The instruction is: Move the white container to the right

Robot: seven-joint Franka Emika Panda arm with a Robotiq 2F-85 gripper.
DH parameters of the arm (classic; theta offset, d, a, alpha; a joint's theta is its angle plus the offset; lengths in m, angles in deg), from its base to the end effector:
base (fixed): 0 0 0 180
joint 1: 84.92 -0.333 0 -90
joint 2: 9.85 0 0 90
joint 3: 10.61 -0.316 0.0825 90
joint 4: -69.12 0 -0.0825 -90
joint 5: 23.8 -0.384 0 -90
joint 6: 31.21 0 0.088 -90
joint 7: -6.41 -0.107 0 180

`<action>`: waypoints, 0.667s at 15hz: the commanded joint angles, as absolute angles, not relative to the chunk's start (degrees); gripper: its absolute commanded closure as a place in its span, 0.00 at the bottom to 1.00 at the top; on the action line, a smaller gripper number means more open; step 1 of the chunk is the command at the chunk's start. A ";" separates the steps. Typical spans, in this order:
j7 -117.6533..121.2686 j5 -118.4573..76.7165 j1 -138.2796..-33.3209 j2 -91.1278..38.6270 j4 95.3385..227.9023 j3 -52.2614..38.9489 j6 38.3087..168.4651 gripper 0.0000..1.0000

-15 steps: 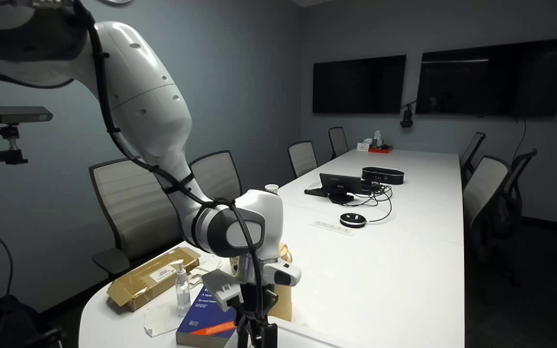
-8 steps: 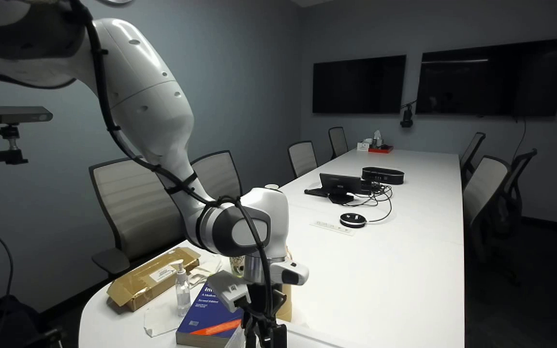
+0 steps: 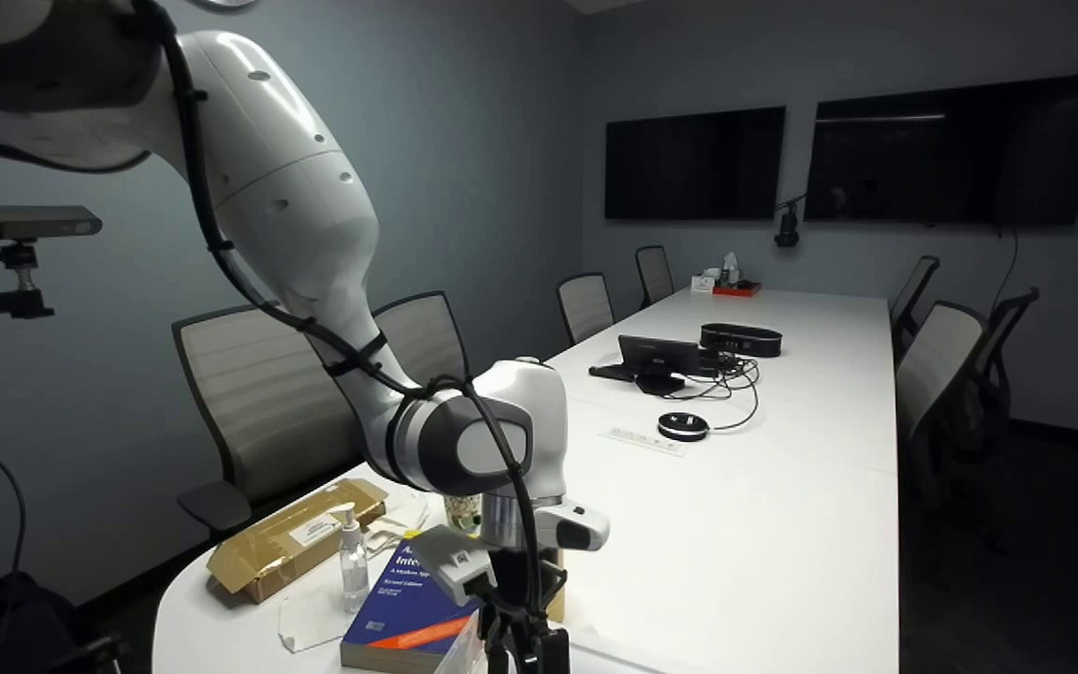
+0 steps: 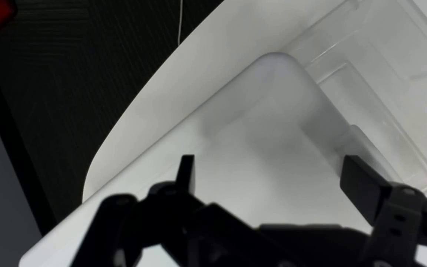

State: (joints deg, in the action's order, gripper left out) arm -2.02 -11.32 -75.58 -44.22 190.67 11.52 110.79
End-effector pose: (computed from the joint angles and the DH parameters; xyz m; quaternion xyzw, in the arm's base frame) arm 0.4619 -0.2939 0.1289 0.9533 -0.2279 -0.1383 0.1417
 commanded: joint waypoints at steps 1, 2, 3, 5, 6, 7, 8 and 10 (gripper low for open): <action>-2.00 -11.48 -74.93 -42.86 190.22 10.36 108.85 0.00; -1.51 -12.09 -74.67 -42.62 190.14 9.74 108.40 0.00; -1.46 -12.30 -74.71 -42.40 190.10 9.48 108.09 0.00; -1.27 -12.90 -74.90 -40.89 190.39 8.70 106.19 0.00; -0.90 -13.35 -74.93 -39.04 191.05 8.18 104.72 0.00; -0.94 -13.74 -75.03 -37.29 191.56 7.86 103.23 0.00; -0.84 -14.15 -75.09 -35.18 192.12 7.44 101.42 0.00; -1.19 -14.85 -75.60 -29.17 193.59 6.74 95.87 0.00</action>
State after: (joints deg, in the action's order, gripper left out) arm -1.92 -13.52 -75.59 -38.96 190.03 8.08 102.83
